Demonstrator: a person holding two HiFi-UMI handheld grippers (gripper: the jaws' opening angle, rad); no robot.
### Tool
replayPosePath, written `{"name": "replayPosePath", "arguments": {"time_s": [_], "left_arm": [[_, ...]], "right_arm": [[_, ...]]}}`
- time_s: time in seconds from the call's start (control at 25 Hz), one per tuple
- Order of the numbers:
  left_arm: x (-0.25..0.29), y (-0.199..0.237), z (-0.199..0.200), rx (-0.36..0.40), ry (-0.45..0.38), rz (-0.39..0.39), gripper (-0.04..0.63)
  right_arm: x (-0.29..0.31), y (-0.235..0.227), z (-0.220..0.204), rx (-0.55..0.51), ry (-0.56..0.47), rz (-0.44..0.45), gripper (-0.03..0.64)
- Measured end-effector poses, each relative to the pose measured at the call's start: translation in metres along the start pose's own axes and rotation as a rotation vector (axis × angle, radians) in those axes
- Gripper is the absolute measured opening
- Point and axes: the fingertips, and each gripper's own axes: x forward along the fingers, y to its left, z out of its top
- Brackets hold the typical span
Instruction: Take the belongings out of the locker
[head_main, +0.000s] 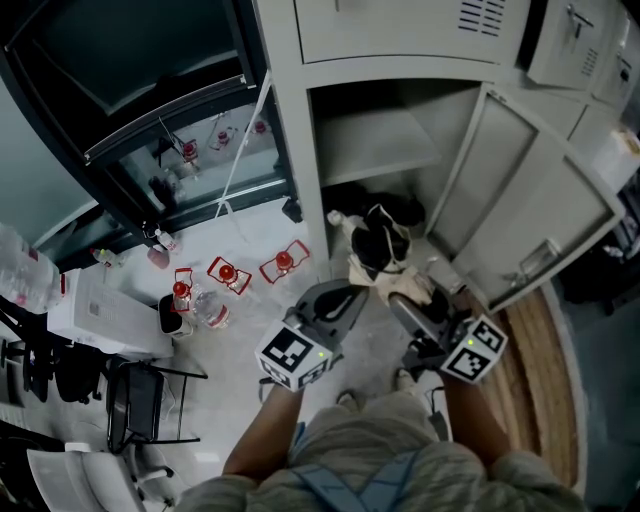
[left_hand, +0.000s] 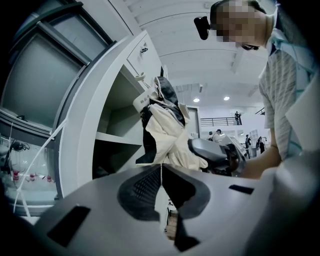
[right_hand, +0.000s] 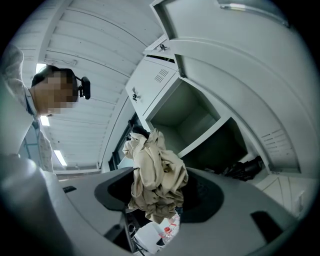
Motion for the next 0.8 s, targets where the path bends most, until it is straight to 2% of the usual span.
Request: {"name": "replayPosePath", "arguments": {"time_s": [0.8], "left_arm": [[-0.0011,0.0050,-0.0024,-0.006,-0.002,0.001,0.003]], "right_arm": [[0.0021,-0.0020,-0.0024,0.038,-0.014,0.006,0.259]]}}
